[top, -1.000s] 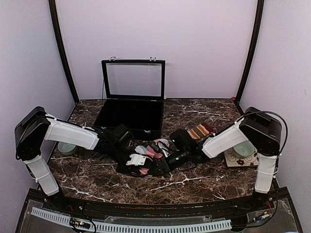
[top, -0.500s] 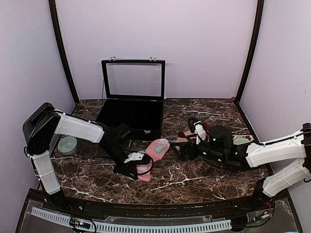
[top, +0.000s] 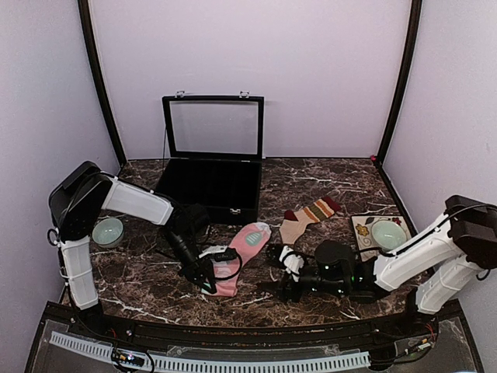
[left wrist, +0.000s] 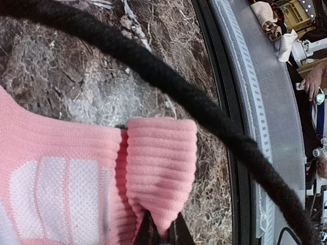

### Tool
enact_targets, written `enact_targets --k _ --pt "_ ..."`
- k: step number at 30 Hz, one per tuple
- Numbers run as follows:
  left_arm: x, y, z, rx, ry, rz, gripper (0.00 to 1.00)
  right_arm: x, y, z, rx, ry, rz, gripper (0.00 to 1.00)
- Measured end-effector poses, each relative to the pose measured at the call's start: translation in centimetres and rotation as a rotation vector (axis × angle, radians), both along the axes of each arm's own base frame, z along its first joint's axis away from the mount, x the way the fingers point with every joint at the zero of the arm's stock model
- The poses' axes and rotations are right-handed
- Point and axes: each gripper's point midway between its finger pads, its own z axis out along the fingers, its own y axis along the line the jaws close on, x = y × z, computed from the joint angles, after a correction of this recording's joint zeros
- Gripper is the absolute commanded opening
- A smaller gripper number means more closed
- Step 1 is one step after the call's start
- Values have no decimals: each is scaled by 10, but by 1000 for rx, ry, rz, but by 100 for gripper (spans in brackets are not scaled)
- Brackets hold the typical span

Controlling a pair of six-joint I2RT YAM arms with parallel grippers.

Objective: Roll the socks
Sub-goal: Roll the sock at the center of the board.

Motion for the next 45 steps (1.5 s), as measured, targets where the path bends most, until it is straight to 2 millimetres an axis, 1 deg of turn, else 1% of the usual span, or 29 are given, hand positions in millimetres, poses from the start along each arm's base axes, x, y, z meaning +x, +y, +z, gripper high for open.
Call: enact_targets --k 3,6,9,11,14,17,19,22,26,29,31,33,34,36,39,43,44,45 --pt "-5 3 0 20 42 8 0 -32 24 -15 -67 -64 142 52" --pt "-8 4 -1 39 73 16 0 -49 53 -17 -99 -140 244 42" --pt "-8 4 -1 51 91 27 0 -57 77 -12 -104 -199 309 37" --pt "-8 4 -1 56 98 33 0 -59 92 -8 -99 -228 342 35" --pt "-8 5 -1 60 102 36 0 -57 109 -13 -111 -254 363 29" --pt "-8 4 -1 61 104 38 0 -53 114 -29 -146 -250 374 23" --pt "-8 4 -1 63 105 39 0 -52 114 -39 -167 -238 379 21" --pt "-8 4 -1 63 106 40 0 -44 109 -51 -195 -216 367 20" --pt "-8 4 -1 62 104 41 0 -38 109 -57 -201 -198 356 17" --pt "-8 5 -1 61 103 41 0 -34 112 -60 -198 -187 350 10" --pt "-8 6 -1 62 101 41 2 -34 114 -63 -196 -174 348 8" --pt "-9 7 -1 63 97 43 10 -33 116 -64 -188 -158 345 2" --pt "-9 7 -1 63 96 44 17 -33 116 -64 -184 -148 344 0" --pt "-9 8 -1 59 85 46 28 -32 116 -64 -176 -128 342 0" --pt "-9 9 3 50 60 48 53 -30 118 -65 -165 -81 337 0" --pt "-8 14 10 48 -7 60 85 -23 124 -67 -163 13 326 0" --pt "-7 15 11 45 -31 59 90 -21 126 -67 -163 39 324 0" --pt "-5 17 12 43 -62 64 98 -19 127 -68 -162 66 318 0"
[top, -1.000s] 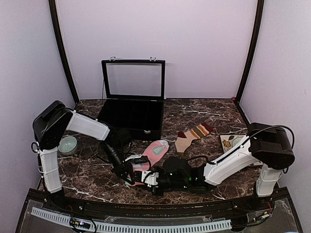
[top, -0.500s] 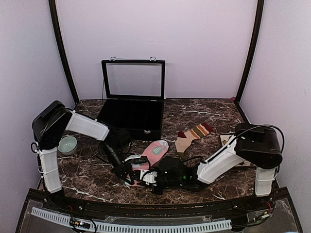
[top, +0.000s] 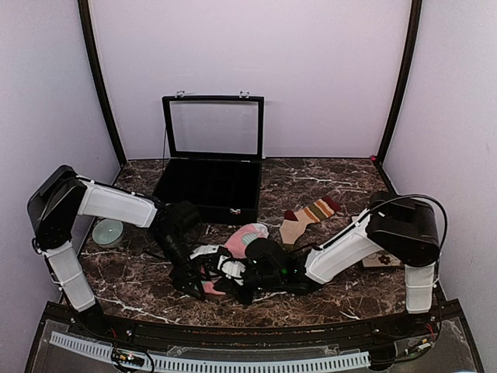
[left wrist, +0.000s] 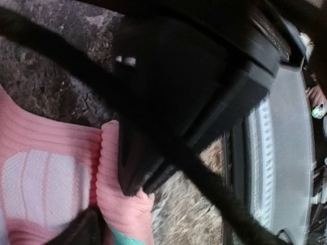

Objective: Roll the socks
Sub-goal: Roll the sock at the center of the board.

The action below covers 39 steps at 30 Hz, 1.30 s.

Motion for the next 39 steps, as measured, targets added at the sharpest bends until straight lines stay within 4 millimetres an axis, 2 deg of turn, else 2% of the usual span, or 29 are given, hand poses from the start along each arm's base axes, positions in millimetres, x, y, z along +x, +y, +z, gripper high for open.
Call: enact_targets --k 4,8,14,18,19,20,23,28,33,37,39 --pt "11 9 3 5 -132 36 99 2 3 -1 -14 76 -9 0" --pt "29 32 6 40 -293 99 99 3 2 -2 -31 133 -27 0" --pt "57 53 39 22 -536 214 99 8 1 -2 -54 232 -62 0" --pt "74 71 46 42 -633 324 99 10 0 -1 -72 314 -74 0" --pt "79 77 45 51 -645 357 98 11 0 -1 -77 341 -78 0" --pt "84 85 45 64 -657 391 92 12 0 -1 -83 373 -81 0" --pt "91 93 43 74 -655 409 82 14 -1 -1 -89 457 -89 0" --pt "67 78 47 -19 -586 275 64 16 -4 -3 -94 594 -113 0" --pt "27 53 52 -122 -544 33 67 24 -12 -3 -87 741 -151 0" --pt "-5 31 40 -138 -527 -169 68 30 -17 -5 -83 829 -176 0" --pt "-13 24 34 -137 -521 -230 66 31 -17 -6 -86 865 -176 0"
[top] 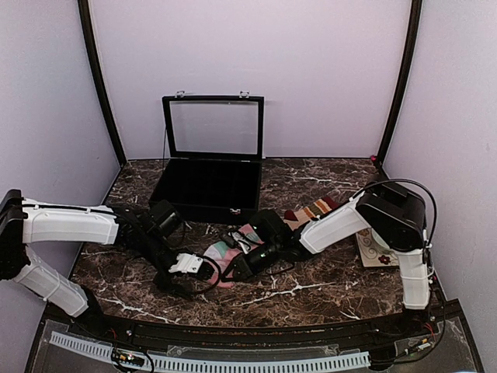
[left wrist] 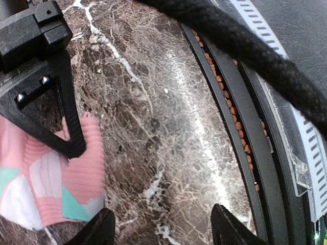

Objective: Roll the socks
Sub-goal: Roll the sock at the center of the board.

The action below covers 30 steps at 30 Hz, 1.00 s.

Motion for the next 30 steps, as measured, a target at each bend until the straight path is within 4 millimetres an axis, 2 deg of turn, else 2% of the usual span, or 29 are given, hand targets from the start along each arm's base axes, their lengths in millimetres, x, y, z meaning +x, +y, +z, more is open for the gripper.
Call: enact_targets --k 5,12,15,20,23,26,30 --pt "14 -18 -4 9 -71 -44 55 -1 2 -1 -2 48 6 0" --pt "32 -34 -14 21 -154 -53 52 -1 1 -1 -6 55 5 0" --pt "34 -38 -17 24 -187 -64 43 -1 1 -1 -8 57 5 0" --pt "37 -42 -28 47 -207 -72 34 -1 1 -1 -11 66 -1 0" --pt "39 -42 -33 54 -218 -70 34 -1 2 -1 -11 70 -5 0" --pt "42 -42 -37 61 -233 -64 40 -1 2 -1 -10 72 -8 0" --pt "44 -39 -42 71 -252 -54 40 0 1 -1 -8 76 -12 0"
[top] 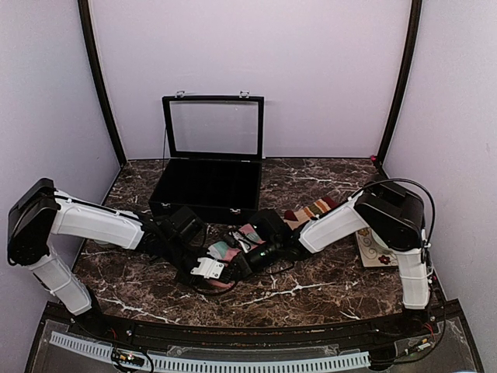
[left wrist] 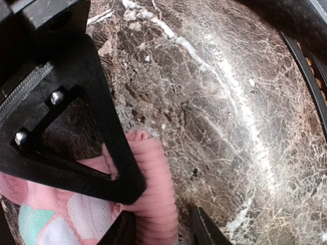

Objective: Roll the socks
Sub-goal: Roll the sock at the center of the board.

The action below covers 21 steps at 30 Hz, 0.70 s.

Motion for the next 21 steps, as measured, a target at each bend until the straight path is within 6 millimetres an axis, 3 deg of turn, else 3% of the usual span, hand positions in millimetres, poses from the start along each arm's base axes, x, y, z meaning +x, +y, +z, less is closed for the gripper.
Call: enact_targets --k 6,8,11,13,16,21 --pt "4 0 -5 4 -17 9 37 0 -2 -3 0 5 -7 2" --pt "6 -1 -6 5 -21 14 27 0 -3 -3 2 5 -9 9" --pt "8 -3 -8 2 -24 22 9 1 -3 -3 3 3 -14 28" --pt "8 -4 -7 0 -18 27 3 1 -4 -2 7 4 -16 34" --pt "8 -6 -8 4 2 30 1 4 -6 5 11 -11 -28 41" --pt "8 -10 -8 1 25 27 1 17 -22 8 -23 -7 -84 43"
